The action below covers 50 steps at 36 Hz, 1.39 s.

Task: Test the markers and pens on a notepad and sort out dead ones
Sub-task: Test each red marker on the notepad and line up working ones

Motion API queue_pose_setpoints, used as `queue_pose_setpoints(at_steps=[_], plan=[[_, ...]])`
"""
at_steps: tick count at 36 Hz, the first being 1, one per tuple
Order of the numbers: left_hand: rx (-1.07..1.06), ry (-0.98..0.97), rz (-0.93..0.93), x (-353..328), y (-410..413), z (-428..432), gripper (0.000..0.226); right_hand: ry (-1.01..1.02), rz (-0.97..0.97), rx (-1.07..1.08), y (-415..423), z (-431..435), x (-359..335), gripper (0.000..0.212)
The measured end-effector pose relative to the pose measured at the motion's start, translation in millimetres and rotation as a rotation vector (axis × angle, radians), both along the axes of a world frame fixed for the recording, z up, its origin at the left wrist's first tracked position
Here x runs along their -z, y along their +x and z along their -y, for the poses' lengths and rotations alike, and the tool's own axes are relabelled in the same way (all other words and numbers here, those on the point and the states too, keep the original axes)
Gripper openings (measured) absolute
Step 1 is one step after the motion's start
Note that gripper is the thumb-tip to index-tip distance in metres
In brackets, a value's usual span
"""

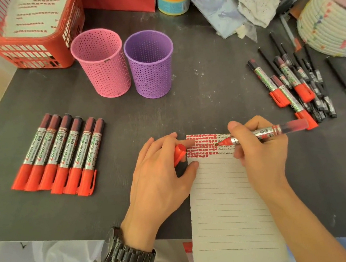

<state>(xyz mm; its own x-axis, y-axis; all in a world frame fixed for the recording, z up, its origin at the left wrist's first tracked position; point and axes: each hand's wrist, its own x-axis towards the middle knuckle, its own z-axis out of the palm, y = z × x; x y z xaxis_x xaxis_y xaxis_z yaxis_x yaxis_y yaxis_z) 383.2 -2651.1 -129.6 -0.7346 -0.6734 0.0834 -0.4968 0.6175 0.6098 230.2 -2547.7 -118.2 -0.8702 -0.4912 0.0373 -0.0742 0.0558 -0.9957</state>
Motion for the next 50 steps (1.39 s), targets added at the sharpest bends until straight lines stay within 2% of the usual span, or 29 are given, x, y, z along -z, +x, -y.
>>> queue_pose_setpoints(at_steps=[2,7,10,12,15,18,24,27,30,32,37,39,50], plan=[[-0.005,0.017,0.014,-1.5,0.5,-1.1,0.041,-0.022,0.048,0.000,-0.1,0.3,-3.9,0.036],[-0.004,0.035,-0.016,-4.1,2.9,-2.8,0.039,-0.069,0.156,-0.036,-1.5,-6.3,-18.7,0.026],[-0.006,0.079,-0.075,-6.4,6.4,-4.3,0.026,-0.143,0.256,-0.097,2.5,-20.1,-27.7,0.026],[-0.060,0.139,-0.181,-10.2,8.4,-4.7,0.014,-0.225,0.400,-0.136,8.3,-33.6,-31.6,0.035],[-0.146,0.269,-0.328,-14.1,14.2,-5.8,0.031,-0.288,0.533,-0.178,18.1,-56.2,-33.0,0.051],[-0.174,0.364,-0.375,-14.8,26.2,-10.8,0.040,-0.323,0.623,-0.182,25.5,-75.8,-31.7,0.047],[-0.221,0.632,-0.502,-14.0,54.6,-29.4,0.030,-0.328,0.720,-0.066,46.0,-92.7,-30.1,0.025],[-0.226,0.714,-0.563,-16.5,64.4,-36.3,0.023,-0.296,0.748,-0.035,55.1,-96.7,-24.4,0.024],[-0.206,0.674,-0.547,-16.4,73.9,-41.9,0.029,-0.244,0.741,-0.022,64.5,-98.3,-20.5,0.032],[-0.173,0.619,-0.533,-16.9,78.2,-46.3,0.030,-0.210,0.719,-0.028,71.6,-98.8,-20.0,0.026],[-0.164,0.612,-0.527,-18.7,87.3,-58.1,0.033,-0.111,0.560,0.007,87.1,-101.2,-20.2,0.044],[-0.161,0.604,-0.516,-19.6,88.9,-63.9,0.030,-0.099,0.525,0.026,91.8,-101.6,-20.7,0.043],[-0.132,0.615,-0.436,-21.1,92.9,-81.9,0.028,-0.042,0.485,0.030,107.5,-101.2,-17.0,0.052]])
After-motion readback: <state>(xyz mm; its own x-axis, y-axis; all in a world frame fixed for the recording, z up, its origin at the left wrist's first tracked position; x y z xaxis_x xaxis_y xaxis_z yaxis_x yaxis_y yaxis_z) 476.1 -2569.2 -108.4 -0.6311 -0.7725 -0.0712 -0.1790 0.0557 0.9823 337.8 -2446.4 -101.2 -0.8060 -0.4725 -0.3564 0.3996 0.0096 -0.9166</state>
